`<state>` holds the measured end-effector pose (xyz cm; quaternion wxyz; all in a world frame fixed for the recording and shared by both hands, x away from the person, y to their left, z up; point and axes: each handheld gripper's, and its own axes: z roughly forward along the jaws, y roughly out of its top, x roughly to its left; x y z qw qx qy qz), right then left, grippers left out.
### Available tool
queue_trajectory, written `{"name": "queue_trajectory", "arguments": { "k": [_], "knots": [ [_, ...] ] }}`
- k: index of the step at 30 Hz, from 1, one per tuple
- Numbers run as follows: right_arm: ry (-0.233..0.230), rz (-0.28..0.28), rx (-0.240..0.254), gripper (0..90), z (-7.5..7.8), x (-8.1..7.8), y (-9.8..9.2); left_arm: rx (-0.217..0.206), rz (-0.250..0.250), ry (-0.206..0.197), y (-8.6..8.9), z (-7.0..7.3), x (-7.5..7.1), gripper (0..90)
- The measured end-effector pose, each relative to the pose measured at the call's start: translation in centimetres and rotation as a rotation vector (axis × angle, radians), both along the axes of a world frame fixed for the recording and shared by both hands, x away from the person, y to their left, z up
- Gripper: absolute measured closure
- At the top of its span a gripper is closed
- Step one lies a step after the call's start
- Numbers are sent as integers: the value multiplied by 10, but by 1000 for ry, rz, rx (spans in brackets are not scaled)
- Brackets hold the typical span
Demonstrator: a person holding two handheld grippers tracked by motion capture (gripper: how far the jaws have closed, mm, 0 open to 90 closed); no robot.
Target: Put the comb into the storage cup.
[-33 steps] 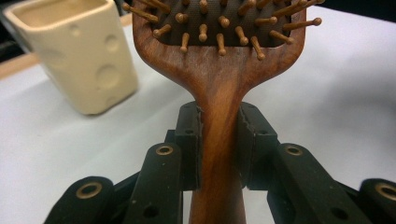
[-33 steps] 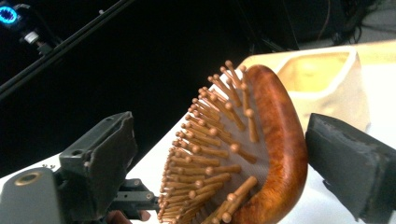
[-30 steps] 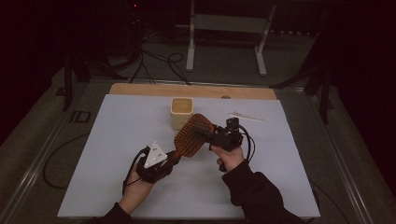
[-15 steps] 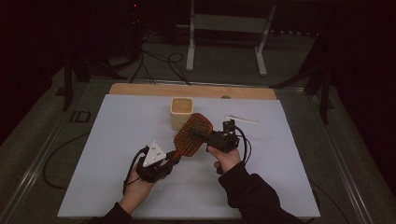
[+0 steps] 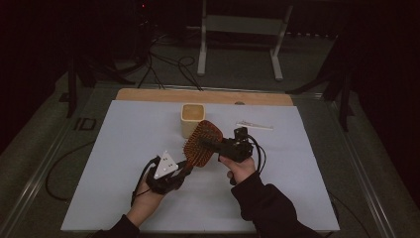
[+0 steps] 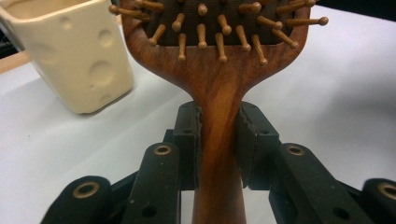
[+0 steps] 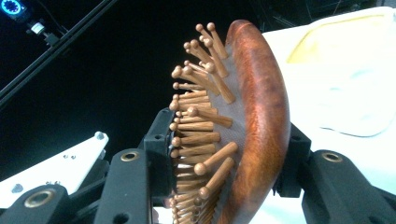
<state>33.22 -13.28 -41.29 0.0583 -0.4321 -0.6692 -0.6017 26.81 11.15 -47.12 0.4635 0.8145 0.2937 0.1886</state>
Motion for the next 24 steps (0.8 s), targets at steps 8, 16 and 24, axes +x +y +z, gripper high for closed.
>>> {"name": "queue_trajectory", "arguments": {
  "k": [8,16,24],
  "knots": [
    [-57,-19,-43,530,13,3,-6,-42,-12,70,8,0,5,215],
    [-122,-35,-67,529,34,9,-16,-36,-58,92,20,6,5,11],
    [-163,-42,-93,530,49,17,-19,-75,-55,119,38,-2,5,0]
  ]
}}
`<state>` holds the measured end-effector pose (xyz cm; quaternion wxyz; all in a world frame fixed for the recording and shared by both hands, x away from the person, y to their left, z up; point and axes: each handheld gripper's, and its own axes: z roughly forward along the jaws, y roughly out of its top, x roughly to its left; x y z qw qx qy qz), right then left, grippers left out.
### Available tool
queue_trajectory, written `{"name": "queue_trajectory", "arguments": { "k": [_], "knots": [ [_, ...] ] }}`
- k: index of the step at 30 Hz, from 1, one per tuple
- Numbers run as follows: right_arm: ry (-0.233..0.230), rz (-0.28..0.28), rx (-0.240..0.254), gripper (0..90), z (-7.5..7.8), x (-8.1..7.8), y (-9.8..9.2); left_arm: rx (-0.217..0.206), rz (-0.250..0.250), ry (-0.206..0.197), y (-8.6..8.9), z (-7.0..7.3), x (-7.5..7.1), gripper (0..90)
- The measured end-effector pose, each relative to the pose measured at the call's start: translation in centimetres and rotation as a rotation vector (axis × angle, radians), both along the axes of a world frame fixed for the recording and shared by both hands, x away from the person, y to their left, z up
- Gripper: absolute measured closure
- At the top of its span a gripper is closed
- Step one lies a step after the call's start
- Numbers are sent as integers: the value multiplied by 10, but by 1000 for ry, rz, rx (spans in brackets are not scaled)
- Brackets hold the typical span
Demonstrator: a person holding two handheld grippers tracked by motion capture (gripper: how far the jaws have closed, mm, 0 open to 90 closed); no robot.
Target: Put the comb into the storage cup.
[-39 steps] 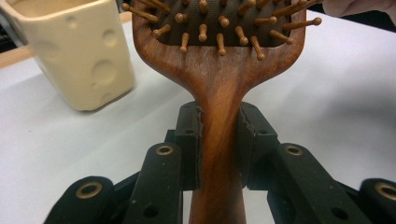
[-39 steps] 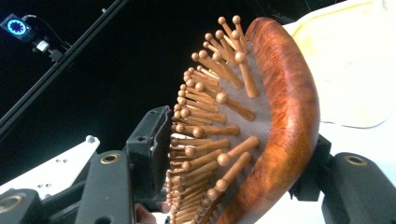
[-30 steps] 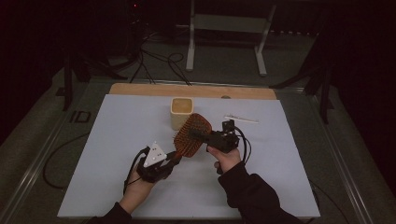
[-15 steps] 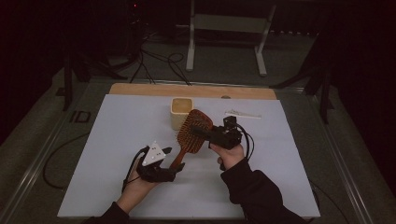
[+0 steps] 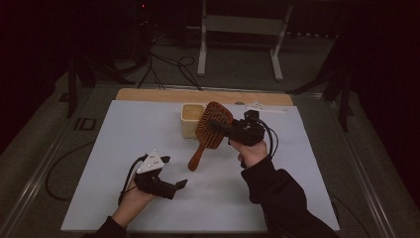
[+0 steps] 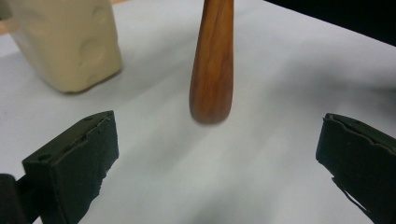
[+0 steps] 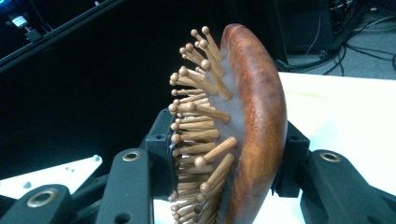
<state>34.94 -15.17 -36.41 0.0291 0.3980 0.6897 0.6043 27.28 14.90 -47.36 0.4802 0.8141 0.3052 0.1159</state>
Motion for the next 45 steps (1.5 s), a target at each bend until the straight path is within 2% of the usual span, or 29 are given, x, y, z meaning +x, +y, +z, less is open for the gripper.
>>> {"name": "queue_trajectory", "arguments": {
  "k": [5,9,15,29,37,40,45],
  "knots": [
    [-9,-5,-3,529,7,5,1,14,-14,7,5,-3,-4,0],
    [-21,-4,-8,529,14,10,3,30,-8,-13,5,-6,-8,0],
    [-42,-9,-12,529,25,17,5,27,-14,5,10,-10,-11,0],
    [-93,-35,-18,529,57,37,11,14,7,6,19,-17,-15,0],
    [-127,-70,-17,528,82,57,14,16,4,11,21,-20,-16,0],
    [-136,-80,-17,528,88,64,15,16,3,-10,22,-20,-17,0],
    [-149,-110,-25,528,92,75,18,19,6,-13,23,-21,-18,0]
  ]
}}
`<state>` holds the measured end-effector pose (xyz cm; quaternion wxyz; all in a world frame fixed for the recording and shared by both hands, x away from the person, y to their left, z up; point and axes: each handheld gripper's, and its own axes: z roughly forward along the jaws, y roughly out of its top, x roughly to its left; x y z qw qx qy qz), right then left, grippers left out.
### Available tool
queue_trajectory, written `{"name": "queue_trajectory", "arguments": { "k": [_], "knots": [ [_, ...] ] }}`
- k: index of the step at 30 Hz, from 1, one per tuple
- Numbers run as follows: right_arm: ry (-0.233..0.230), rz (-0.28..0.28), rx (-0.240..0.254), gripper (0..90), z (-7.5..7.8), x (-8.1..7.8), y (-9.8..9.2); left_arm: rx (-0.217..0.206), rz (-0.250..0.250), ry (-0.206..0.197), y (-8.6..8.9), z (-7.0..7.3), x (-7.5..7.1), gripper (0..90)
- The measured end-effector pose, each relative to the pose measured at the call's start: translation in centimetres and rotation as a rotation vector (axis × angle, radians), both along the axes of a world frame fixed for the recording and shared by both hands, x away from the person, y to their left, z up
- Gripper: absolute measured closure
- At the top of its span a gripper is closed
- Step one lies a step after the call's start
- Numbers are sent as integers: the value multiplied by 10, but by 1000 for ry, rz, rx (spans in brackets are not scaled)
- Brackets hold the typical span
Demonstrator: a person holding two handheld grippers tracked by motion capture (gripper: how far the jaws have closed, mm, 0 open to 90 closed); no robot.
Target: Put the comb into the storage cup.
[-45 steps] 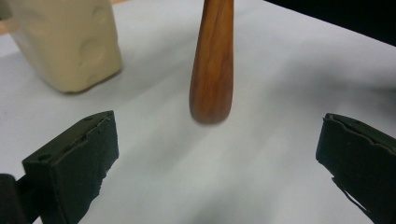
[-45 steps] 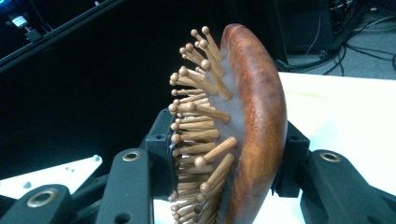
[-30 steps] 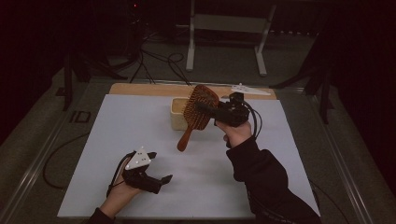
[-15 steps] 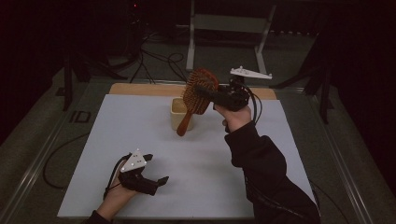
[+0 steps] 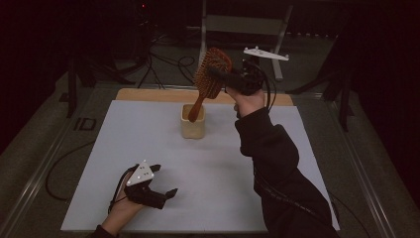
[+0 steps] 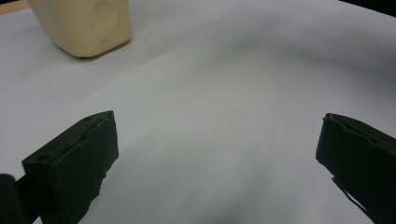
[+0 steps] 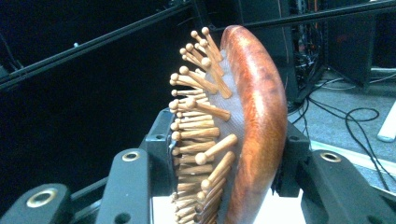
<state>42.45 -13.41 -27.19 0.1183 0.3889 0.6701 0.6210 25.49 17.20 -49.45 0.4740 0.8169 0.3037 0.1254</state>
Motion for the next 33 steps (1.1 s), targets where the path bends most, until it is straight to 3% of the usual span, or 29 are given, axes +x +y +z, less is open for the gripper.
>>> {"name": "queue_trajectory", "arguments": {
  "k": [6,13,20,33],
  "knots": [
    [-1,-34,-12,528,-1,15,6,0,-4,-2,1,1,0,0],
    [15,-56,-28,528,-13,34,14,2,-5,-10,2,1,-1,0],
    [31,-73,-51,528,-29,50,22,14,-18,-21,0,0,-3,0],
    [85,-86,-92,528,-62,62,41,8,-14,-34,2,2,-3,0]
  ]
}}
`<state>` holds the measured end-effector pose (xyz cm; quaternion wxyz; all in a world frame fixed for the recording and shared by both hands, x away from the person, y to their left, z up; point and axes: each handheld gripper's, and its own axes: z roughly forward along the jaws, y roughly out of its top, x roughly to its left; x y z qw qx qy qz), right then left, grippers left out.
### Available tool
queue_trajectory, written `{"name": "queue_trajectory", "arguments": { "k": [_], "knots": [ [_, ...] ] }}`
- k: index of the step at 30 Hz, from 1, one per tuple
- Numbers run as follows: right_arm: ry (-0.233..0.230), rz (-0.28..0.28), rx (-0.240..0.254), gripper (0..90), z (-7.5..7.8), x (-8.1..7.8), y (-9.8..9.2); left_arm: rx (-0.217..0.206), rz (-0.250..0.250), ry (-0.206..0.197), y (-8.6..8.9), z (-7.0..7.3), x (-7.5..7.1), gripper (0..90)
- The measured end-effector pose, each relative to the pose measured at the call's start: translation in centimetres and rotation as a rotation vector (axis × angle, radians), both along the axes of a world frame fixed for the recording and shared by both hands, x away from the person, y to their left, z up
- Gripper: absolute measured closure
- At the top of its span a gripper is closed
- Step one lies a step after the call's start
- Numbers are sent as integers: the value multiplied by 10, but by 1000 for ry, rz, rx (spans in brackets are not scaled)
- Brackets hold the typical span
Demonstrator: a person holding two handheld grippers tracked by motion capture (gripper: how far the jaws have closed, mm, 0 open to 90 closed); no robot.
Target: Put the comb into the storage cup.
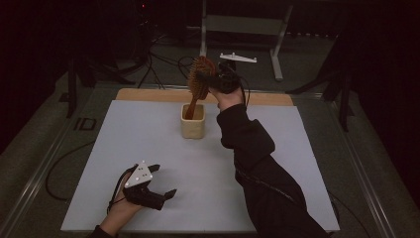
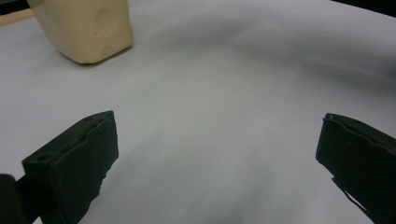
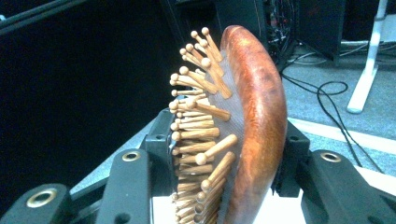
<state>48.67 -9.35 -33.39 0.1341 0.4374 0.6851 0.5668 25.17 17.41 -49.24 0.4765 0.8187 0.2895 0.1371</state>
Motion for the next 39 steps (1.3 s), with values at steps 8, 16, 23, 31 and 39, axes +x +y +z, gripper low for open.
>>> {"name": "queue_trajectory", "arguments": {
  "k": [8,16,23,31,39],
  "knots": [
    [20,9,-35,528,-14,0,8,-6,2,-1,1,0,0,0],
    [42,18,-45,528,-26,-1,10,-7,3,3,0,-1,1,0],
    [63,33,-35,527,-33,-2,11,-2,-1,9,0,-1,1,0],
    [80,30,-46,525,-41,-1,9,-7,1,10,0,-2,1,0],
    [95,40,-34,517,-54,1,5,0,-1,10,-1,-3,1,0]
  ]
}}
